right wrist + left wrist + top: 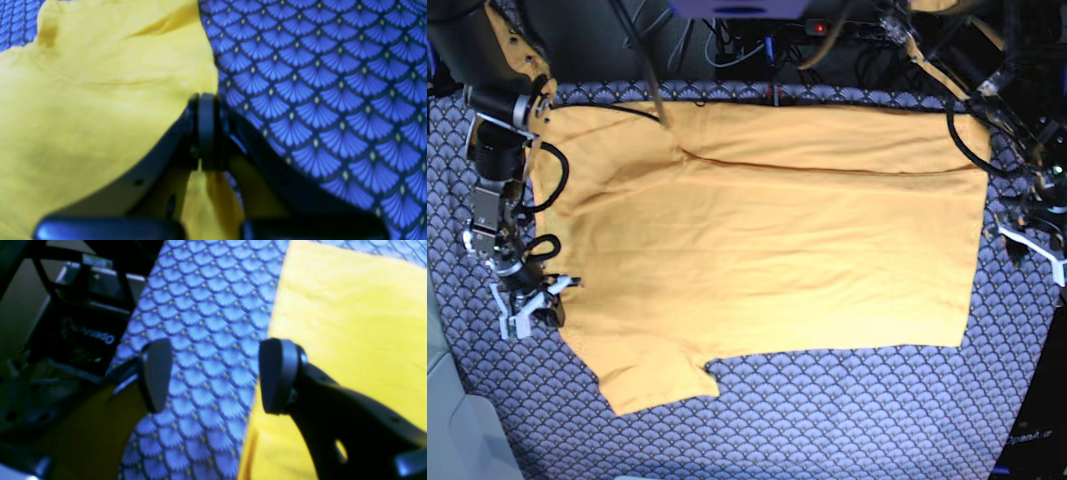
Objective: Fold the T-shirt properly
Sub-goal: 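Move the left gripper along the shirt side toward the hem, then lower both grippers onto the shirt's side edges and grasp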
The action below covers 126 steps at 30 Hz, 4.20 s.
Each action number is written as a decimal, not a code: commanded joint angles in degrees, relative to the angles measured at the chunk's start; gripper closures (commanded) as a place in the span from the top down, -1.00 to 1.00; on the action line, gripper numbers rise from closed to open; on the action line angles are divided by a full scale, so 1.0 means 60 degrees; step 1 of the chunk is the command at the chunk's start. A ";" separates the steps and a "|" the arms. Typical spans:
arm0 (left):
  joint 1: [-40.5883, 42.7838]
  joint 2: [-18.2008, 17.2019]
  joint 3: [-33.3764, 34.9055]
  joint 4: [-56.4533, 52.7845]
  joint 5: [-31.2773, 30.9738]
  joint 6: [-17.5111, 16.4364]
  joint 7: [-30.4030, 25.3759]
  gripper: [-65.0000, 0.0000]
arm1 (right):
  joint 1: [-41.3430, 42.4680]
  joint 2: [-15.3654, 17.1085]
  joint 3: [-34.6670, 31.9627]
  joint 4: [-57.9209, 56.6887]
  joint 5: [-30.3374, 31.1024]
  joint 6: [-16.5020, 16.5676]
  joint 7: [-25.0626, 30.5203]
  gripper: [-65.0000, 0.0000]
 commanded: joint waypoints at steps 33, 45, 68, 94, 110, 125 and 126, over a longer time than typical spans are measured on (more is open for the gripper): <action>-0.4582 -0.2189 0.3979 -1.1555 -0.0111 0.3046 -0.6662 0.24 | -0.0009 0.0137 -0.0039 0.0127 0.0083 0.0097 0.0231 -1.00; -0.4582 -0.2116 0.4771 -1.2126 -0.0184 0.3676 -0.7541 0.23 | -0.0009 0.0137 -0.0039 0.0112 0.0083 0.0097 0.0231 -1.00; -0.4319 -0.2116 0.4771 -1.2053 -0.0184 0.3661 -0.7322 -0.89 | -0.0009 0.0371 -0.0024 0.0156 0.0083 0.0097 -0.0091 -1.00; -0.2883 -0.1500 0.4756 -0.6881 -0.0213 0.3661 -0.4245 -0.39 | -0.0478 0.0342 -0.0010 0.1050 0.0097 0.0705 -0.0106 -1.00; -0.3630 -0.1676 0.4243 -1.0046 -0.0213 0.3749 -0.6486 0.27 | -0.0478 0.0415 0.0005 0.1050 0.0083 0.0705 -0.0106 -1.00; -0.4231 -0.1823 0.3965 -1.1540 -0.0199 0.3749 -0.7072 0.27 | -0.0493 0.0386 -0.0024 0.1050 0.0083 0.0705 -0.0106 -1.00; -0.4245 -0.1837 0.3965 -1.1745 -0.0184 0.3749 -0.7292 0.27 | -0.0493 0.0386 -0.0024 0.1050 0.0083 0.0705 -0.0106 -1.00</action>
